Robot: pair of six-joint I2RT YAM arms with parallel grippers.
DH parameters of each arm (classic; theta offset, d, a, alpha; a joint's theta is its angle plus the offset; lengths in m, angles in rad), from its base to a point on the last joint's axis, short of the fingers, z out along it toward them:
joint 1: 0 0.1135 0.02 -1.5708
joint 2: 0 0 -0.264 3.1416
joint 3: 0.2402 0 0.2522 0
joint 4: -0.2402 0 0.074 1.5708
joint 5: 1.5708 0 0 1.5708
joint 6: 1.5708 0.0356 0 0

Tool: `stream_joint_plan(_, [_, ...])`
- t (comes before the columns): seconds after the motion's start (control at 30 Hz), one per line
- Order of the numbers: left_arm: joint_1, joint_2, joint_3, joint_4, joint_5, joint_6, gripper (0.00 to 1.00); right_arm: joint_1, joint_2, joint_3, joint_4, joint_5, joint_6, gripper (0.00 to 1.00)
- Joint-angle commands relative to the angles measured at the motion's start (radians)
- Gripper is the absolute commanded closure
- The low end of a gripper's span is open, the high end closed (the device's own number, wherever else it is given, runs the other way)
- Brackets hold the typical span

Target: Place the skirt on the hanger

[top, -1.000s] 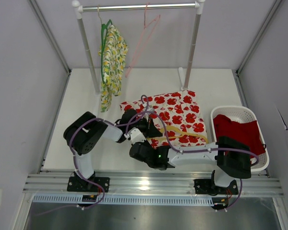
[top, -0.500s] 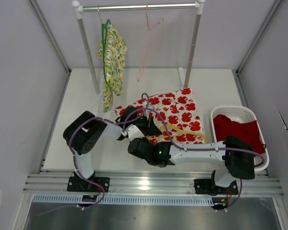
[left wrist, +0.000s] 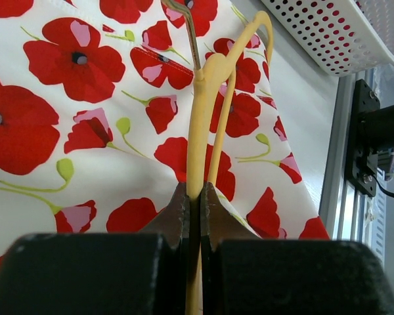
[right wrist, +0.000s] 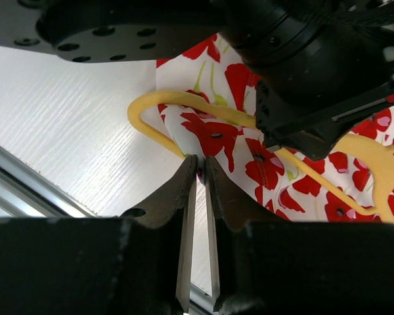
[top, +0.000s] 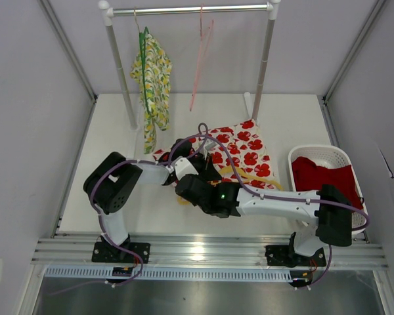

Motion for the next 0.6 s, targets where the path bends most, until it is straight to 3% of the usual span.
stream_joint_plan(0.0, [0.016, -0.012, 0.022, -0.1, -0.101, 0.113, 1.0, -0.009, -0.05, 0.052, 0.007, -0.015, -0.028, 0.85])
stream_joint_plan(0.27, [0.015, -0.015, 0.05, -0.188, -0.173, 0.153, 1.0, -0.023, -0.062, 0.066, -0.011, -0.053, -0.041, 0.85])
stream_joint_plan(0.57, [0.016, 0.013, 0.065, -0.195, -0.261, 0.132, 1.0, 0.117, -0.062, -0.08, 0.012, -0.067, 0.082, 0.87])
